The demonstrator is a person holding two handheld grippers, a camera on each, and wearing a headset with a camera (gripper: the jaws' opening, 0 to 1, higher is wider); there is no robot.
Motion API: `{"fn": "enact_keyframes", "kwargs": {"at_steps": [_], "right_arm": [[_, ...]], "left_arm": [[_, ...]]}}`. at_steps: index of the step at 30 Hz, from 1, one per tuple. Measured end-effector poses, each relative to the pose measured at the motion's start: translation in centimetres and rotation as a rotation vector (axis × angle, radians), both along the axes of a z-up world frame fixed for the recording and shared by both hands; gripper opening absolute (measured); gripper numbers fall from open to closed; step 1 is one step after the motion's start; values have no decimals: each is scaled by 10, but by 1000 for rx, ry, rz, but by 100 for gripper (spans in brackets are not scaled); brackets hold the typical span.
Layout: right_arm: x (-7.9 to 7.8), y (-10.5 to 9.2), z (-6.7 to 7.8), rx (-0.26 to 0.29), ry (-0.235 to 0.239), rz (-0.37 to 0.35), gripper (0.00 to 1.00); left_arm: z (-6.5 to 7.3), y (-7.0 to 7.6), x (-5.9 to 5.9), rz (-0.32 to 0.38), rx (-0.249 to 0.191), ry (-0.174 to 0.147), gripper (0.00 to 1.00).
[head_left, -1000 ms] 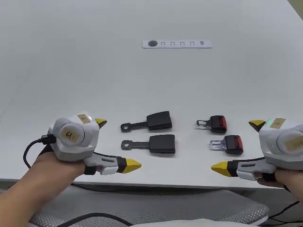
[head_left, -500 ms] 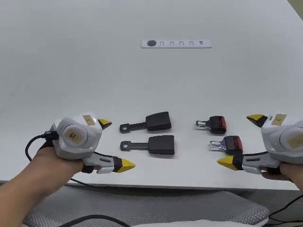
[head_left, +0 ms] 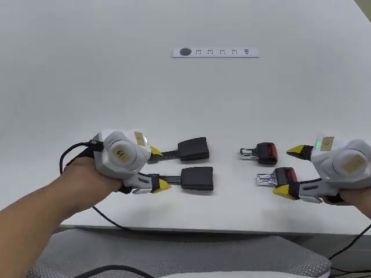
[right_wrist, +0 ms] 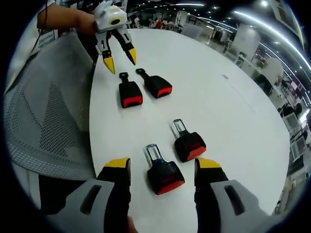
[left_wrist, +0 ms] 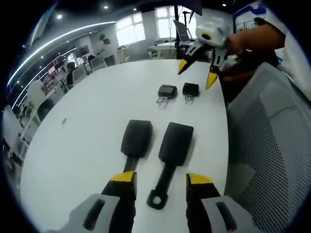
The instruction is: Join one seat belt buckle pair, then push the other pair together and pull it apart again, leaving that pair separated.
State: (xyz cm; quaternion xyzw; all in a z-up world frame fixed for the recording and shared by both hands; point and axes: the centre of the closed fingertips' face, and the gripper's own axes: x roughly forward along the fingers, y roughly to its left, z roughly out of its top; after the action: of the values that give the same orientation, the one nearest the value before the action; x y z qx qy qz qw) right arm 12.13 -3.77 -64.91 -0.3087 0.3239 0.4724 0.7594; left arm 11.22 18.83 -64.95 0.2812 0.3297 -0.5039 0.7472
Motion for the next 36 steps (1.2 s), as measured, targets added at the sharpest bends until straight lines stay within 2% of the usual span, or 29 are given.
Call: {"fn": "enact_keyframes", "kwargs": {"at_steps": [2, 4, 7, 11, 13, 15, 19, 21, 22, 23, 24, 25, 27, 31, 33, 35, 36], "right_arm": [[-1, -1, -3, -30, 10, 30, 47], [-4, -2, -10, -52, 45, 62, 40], [-5, -5, -14, -65, 53, 84, 33], [-3, -10, -20, -87, 76, 111, 32], [-2, -12, -25, -95, 92, 123, 31], [1, -14, -27, -111, 90, 135, 32], [3, -15, -35, -122, 127, 168, 32], [5, -15, -40, -144, 127, 191, 32], [4, -16, -42, -165, 132, 218, 32], [3, -13, -41, -172, 137, 225, 31], [3, -12, -40, -172, 146, 226, 31], [3, -14, -41, -191, 146, 250, 30], [1, -13, -41, -210, 157, 279, 30], [0, -12, -41, -222, 169, 303, 29], [2, -11, -41, -216, 187, 289, 29], [1, -1, -39, -167, 194, 260, 29], [1, 4, -39, -164, 186, 259, 28]], "left_arm": [[-2, -8, 4, -43, 5, -18, 42], [-4, -17, 0, -85, 7, 12, 41], [-9, -24, -1, -133, 44, 27, 39], [-16, -32, 3, -168, 63, 52, 39], [-17, -36, 4, -189, 74, 52, 39], [-20, -39, 3, -209, 86, 66, 40], [-27, -42, 1, -251, 110, 91, 39], [-33, -44, -3, -291, 129, 102, 35], [-39, -42, -8, -313, 165, 120, 32], [-38, -42, -2, -331, 183, 74, 32], [-36, -42, -6, -328, 191, 93, 31], [-34, -44, -7, -332, 184, 97, 31], [-32, -45, -9, -354, 211, 92, 31], [-31, -44, -9, -360, 234, 113, 29], [-33, -43, -8, -362, 234, 127, 29], [-35, -42, -8, -359, 234, 135, 29], [-35, -41, -8, -359, 237, 134, 29]]}}
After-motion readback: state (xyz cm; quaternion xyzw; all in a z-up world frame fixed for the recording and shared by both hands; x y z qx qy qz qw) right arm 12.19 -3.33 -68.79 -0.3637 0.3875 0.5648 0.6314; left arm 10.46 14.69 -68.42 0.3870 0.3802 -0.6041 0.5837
